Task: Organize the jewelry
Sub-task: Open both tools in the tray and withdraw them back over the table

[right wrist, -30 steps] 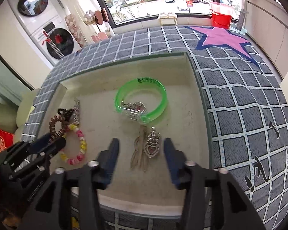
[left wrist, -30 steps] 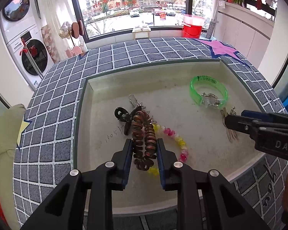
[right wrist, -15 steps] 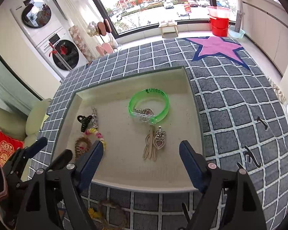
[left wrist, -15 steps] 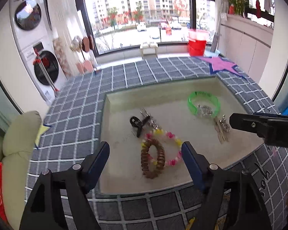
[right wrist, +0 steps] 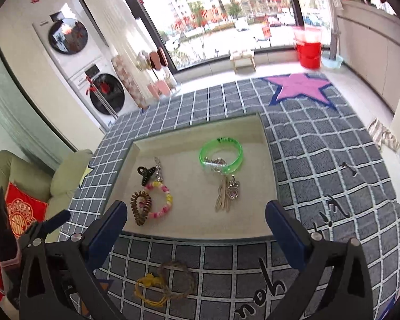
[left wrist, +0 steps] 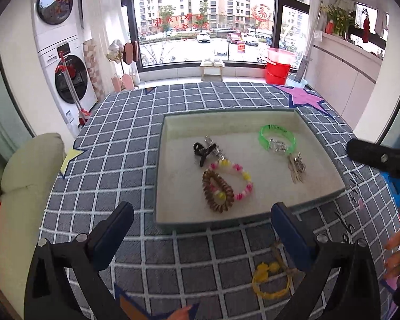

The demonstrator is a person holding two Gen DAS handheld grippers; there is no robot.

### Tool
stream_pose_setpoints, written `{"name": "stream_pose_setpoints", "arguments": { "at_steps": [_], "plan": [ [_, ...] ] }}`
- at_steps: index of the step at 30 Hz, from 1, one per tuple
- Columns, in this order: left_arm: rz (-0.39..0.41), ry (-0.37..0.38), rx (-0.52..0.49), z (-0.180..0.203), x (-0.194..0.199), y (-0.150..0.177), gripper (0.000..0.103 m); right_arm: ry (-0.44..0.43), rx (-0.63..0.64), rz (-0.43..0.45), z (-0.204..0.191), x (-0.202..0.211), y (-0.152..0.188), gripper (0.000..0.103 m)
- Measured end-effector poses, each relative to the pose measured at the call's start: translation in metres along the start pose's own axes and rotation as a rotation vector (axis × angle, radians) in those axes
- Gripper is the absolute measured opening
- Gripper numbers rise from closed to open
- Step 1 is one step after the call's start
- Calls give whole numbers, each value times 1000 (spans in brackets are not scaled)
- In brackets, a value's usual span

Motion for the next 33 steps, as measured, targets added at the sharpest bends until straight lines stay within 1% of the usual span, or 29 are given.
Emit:
{"name": "stream_pose_setpoints", "arguments": {
  "at_steps": [3,6,9,11,14,20,22,25,29,33],
  "plan": [
    [-10,-2,2,-5,5,11,103,2,10,22,-4,11,3,103],
    [-44,-3,-2,-10,9,24,103,-18,-19,14,-6,18,11,103],
    [-78,19,3,-13,14,41,103,-34,-43,-17,-8,23,21,103],
    [-89,13,6,-16,18,52,103,-10,-23,-58,-9,24,28,103],
    [-111,3,22,-22,21,66,103,29,22,-81,-11,29,39,103],
    [-119,-59,44,-36,25,83,103,13,23,-132,-13,36,65,103],
    [-109,-70,48,-39,25,85,103,18,32,-151,-14,39,75,103],
    [-128,-73,57,-41,21,90,103,-2,7,-171,-14,39,86,103],
    [-174,-27,47,-32,16,101,103,-27,-24,-153,-14,39,96,103],
    [-219,24,58,-19,9,107,103,4,2,-178,-13,32,101,103]
  ]
}}
Point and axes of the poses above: each gripper's, at about its wrist camera, not at the fingertips, and x roughly against the way its jaws point, z to its right, y to its underside, the point moved 9 cm from there along -x, roughly the way its jaws point, and after that the axes turned 13 degrees about x, right-handed, at the moved point
